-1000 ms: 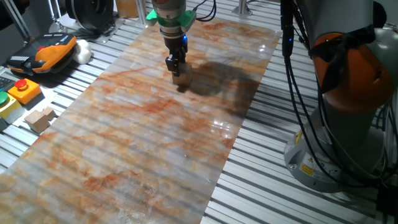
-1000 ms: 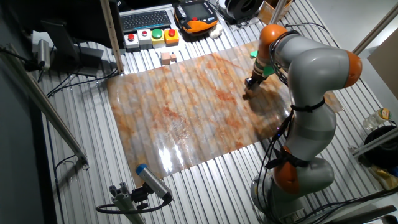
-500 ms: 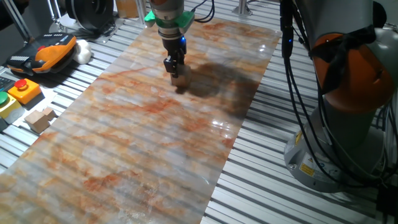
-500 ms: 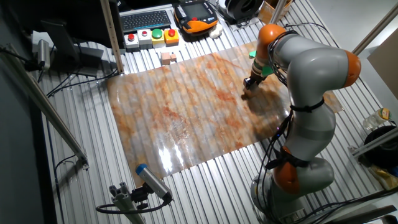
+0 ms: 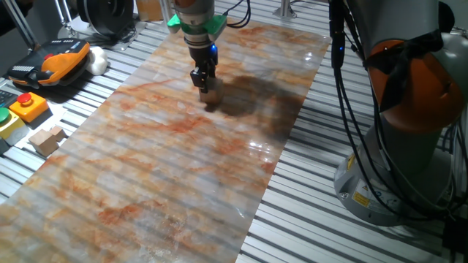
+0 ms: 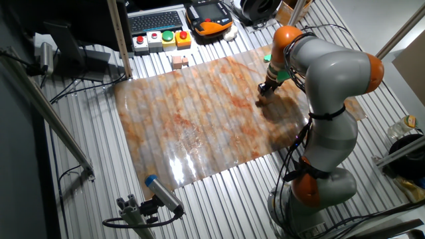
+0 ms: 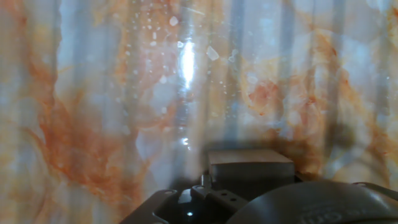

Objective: Hold a small block with the gripper and sweep it from left to right on the table

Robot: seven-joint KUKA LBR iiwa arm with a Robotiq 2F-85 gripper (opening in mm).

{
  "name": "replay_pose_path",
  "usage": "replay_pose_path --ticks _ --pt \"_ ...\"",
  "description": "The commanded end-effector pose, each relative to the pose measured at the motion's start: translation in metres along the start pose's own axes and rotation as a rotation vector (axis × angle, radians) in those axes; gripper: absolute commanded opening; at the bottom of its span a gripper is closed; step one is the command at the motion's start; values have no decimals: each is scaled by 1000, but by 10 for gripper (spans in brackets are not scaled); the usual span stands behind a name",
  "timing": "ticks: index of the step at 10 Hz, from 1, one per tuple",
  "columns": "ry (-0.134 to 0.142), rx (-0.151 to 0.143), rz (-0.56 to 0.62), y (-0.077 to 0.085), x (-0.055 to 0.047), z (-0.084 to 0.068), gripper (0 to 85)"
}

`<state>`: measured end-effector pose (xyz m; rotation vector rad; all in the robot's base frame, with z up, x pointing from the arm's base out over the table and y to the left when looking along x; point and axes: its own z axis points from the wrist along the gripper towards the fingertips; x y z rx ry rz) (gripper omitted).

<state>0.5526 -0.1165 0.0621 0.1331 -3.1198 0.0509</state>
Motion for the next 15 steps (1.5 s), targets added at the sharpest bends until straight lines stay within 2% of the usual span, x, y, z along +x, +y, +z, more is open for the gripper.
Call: replay_pose_path --ticks 1,15 --pt "1 1 3 1 0 -1 0" --pt "6 3 35 22 0 2 0"
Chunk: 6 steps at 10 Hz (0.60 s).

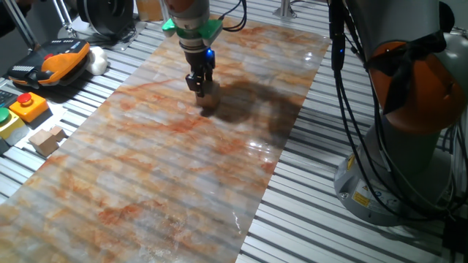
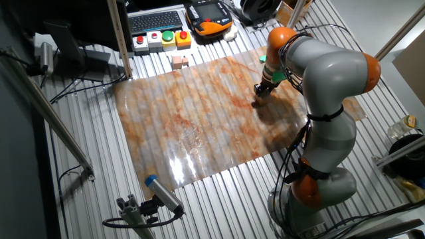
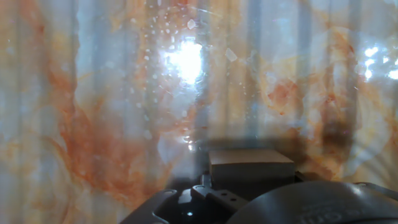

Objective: Hold a small block with the gripper and sweep it from left to right on the table

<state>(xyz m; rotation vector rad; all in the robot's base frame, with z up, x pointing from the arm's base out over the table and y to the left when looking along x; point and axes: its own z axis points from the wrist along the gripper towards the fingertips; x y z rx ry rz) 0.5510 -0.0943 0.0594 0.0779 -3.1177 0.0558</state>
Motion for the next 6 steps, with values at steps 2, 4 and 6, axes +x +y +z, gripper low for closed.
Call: replay_pose_path --ticks 2,4,6 --pt "4 -1 3 2 0 -1 0" --pt "9 0 7 5 1 -3 0" --pt "9 0 12 8 1 -2 0"
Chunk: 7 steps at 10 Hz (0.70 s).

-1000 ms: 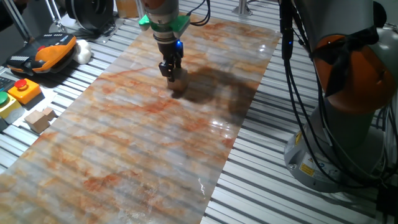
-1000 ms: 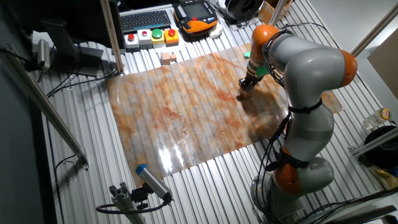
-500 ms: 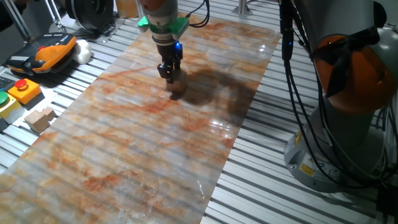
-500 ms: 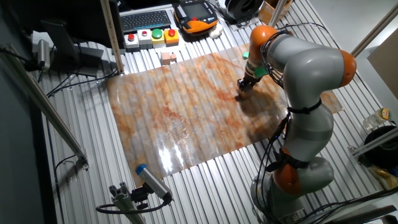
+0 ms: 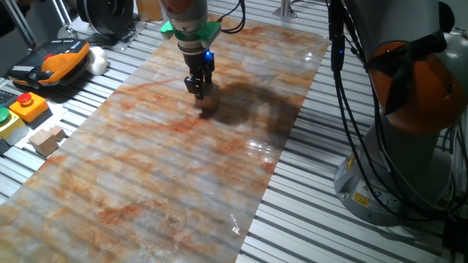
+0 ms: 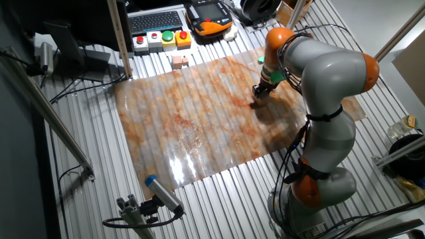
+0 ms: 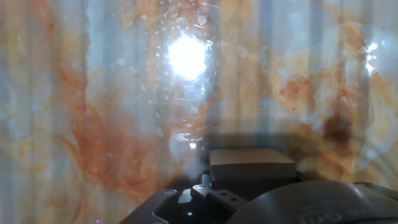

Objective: Hold a small block with the gripper and sweep it from left to right on the table

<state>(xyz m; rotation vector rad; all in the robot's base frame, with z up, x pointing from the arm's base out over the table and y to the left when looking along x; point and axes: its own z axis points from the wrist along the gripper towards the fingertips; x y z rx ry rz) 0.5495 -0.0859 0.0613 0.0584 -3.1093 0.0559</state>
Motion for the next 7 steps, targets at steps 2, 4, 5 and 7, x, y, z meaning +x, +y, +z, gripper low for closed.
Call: replay_pose_path --ticks 2,4,5,7 --pt "0 0 4 3 0 0 0" --pt "3 0 9 6 0 -1 0" --pt "3 1 12 7 1 -1 0" --pt "3 2 18 11 2 0 0"
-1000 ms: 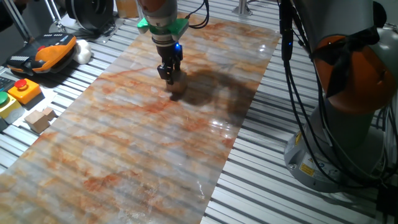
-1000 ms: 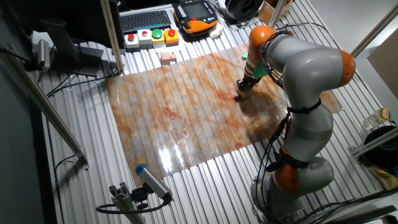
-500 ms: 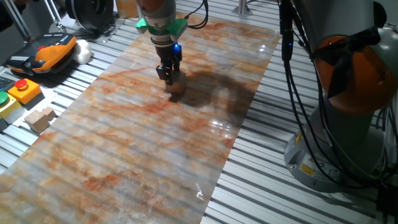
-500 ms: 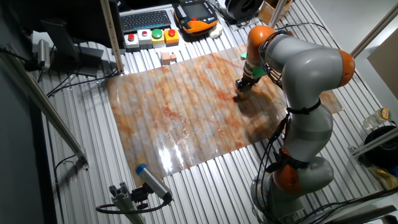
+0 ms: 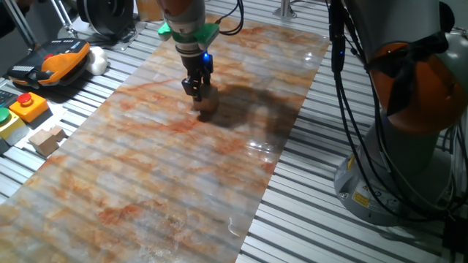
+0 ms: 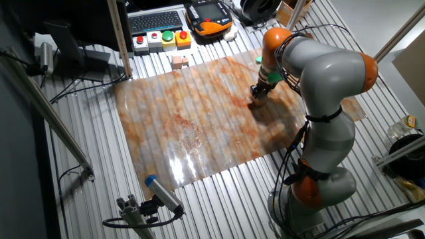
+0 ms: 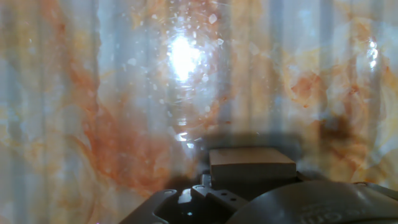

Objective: Hold a small block with the gripper and sweep it from left to right on the table

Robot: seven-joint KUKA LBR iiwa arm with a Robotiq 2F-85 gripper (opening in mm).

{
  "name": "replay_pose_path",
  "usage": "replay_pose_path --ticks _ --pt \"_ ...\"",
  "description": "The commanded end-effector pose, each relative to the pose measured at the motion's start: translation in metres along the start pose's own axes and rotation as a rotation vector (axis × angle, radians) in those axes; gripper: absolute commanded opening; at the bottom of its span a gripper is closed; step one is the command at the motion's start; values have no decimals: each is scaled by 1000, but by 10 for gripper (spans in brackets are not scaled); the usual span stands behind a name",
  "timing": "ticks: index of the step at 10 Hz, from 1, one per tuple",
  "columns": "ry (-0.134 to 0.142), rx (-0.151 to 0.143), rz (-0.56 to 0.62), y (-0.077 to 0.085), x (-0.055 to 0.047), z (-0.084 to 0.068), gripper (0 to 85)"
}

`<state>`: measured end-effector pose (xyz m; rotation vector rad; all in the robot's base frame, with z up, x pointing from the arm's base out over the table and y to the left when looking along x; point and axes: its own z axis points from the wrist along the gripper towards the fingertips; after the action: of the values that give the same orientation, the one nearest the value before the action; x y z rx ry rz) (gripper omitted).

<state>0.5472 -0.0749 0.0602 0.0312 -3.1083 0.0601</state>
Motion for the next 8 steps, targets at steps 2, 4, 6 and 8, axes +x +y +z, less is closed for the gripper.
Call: replay_pose_path --ticks 2,4,6,8 --pt "0 -2 2 2 1 1 0" --pt "-2 -2 11 6 2 3 0" --pt "-2 -7 14 9 3 4 0" --pt "1 -7 20 12 3 3 0"
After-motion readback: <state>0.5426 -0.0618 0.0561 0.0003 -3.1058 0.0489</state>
